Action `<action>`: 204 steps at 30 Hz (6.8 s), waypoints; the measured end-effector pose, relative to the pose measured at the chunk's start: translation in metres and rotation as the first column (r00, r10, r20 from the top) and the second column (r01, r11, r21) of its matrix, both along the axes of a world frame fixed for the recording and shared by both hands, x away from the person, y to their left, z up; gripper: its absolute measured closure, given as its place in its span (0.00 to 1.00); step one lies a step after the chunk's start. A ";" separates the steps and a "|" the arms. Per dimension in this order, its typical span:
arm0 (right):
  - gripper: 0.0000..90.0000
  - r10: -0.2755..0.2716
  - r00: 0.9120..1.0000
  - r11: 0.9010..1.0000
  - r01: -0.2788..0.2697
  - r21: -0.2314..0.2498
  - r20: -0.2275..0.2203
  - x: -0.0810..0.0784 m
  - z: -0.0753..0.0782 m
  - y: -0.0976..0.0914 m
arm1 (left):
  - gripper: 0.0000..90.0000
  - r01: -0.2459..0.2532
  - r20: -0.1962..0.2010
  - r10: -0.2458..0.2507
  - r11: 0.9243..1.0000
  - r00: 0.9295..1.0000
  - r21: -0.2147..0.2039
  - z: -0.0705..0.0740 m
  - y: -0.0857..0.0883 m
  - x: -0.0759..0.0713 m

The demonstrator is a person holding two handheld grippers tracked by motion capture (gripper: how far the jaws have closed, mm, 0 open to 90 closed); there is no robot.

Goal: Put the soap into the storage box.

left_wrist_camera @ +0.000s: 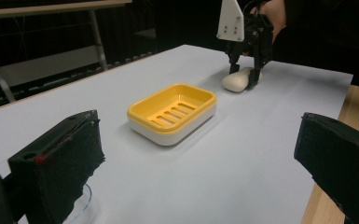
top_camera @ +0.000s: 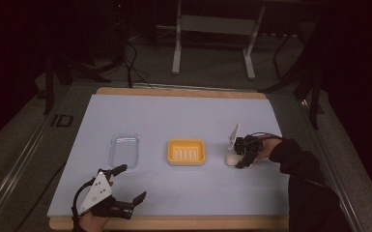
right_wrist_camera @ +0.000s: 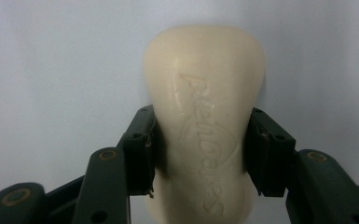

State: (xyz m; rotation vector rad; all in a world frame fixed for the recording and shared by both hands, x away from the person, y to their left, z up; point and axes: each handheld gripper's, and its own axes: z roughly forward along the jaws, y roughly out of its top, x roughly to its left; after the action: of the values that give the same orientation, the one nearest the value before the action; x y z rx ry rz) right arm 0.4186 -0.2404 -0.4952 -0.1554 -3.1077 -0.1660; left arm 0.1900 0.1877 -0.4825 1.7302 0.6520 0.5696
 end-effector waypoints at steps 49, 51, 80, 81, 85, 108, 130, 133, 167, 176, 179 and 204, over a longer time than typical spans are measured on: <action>0.55 0.005 1.000 1.000 -0.005 0.021 0.031 0.002 0.086 0.007 | 0.01 0.001 0.000 -0.001 1.000 1.000 -0.002 0.000 -0.001 0.000; 0.55 0.012 0.999 1.000 -0.013 0.021 0.038 0.001 0.089 0.010 | 0.01 0.002 0.000 -0.002 1.000 1.000 -0.002 0.000 0.000 -0.001; 0.55 0.093 0.994 0.994 -0.096 0.056 0.064 0.002 0.102 0.070 | 0.01 0.003 0.002 -0.003 1.000 1.000 -0.005 0.001 0.000 -0.002; 0.55 0.096 0.993 0.993 -0.100 0.061 0.063 0.003 0.102 0.072 | 0.01 0.003 0.001 -0.003 1.000 1.000 0.000 0.001 0.000 -0.001; 0.55 0.111 0.992 0.992 -0.114 0.053 0.064 0.001 0.100 0.083 | 0.01 0.004 0.001 -0.004 1.000 1.000 0.001 0.001 0.000 -0.001; 0.55 0.189 0.979 0.976 -0.196 0.097 0.074 -0.001 0.096 0.128 | 0.01 0.010 0.003 -0.010 1.000 1.000 0.000 0.001 -0.001 -0.002; 0.55 0.237 0.964 0.953 -0.256 0.165 0.123 -0.007 0.088 0.160 | 0.01 0.016 0.002 -0.016 1.000 1.000 -0.002 0.001 -0.001 -0.002; 0.55 0.237 0.965 0.952 -0.254 0.168 0.114 -0.007 0.088 0.160 | 0.01 0.016 0.002 -0.016 1.000 1.000 -0.001 0.001 -0.001 -0.002; 0.55 0.193 0.978 0.914 -0.209 0.347 0.081 0.010 0.039 0.142 | 0.01 0.025 -0.001 -0.025 1.000 1.000 -0.007 0.001 -0.001 -0.002; 0.55 0.181 0.982 0.927 -0.191 0.324 0.062 0.015 0.019 0.141 | 0.01 0.027 -0.002 -0.027 1.000 1.000 -0.009 0.001 -0.001 -0.001; 0.55 0.181 0.982 0.923 -0.191 0.335 0.059 0.016 0.015 0.142 | 0.01 0.025 -0.002 -0.025 1.000 1.000 -0.009 0.001 0.000 -0.001; 0.50 0.138 0.990 0.936 -0.141 0.322 0.033 0.021 0.005 0.147 | 0.01 0.030 -0.001 -0.030 1.000 1.000 -0.001 0.001 -0.001 -0.001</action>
State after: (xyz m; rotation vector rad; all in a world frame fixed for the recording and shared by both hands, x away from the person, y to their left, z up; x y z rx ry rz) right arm 0.4396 -0.0934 -0.4907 0.0748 -3.0286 -0.6684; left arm 0.1888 0.1869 -0.4813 1.7369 0.6254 0.5472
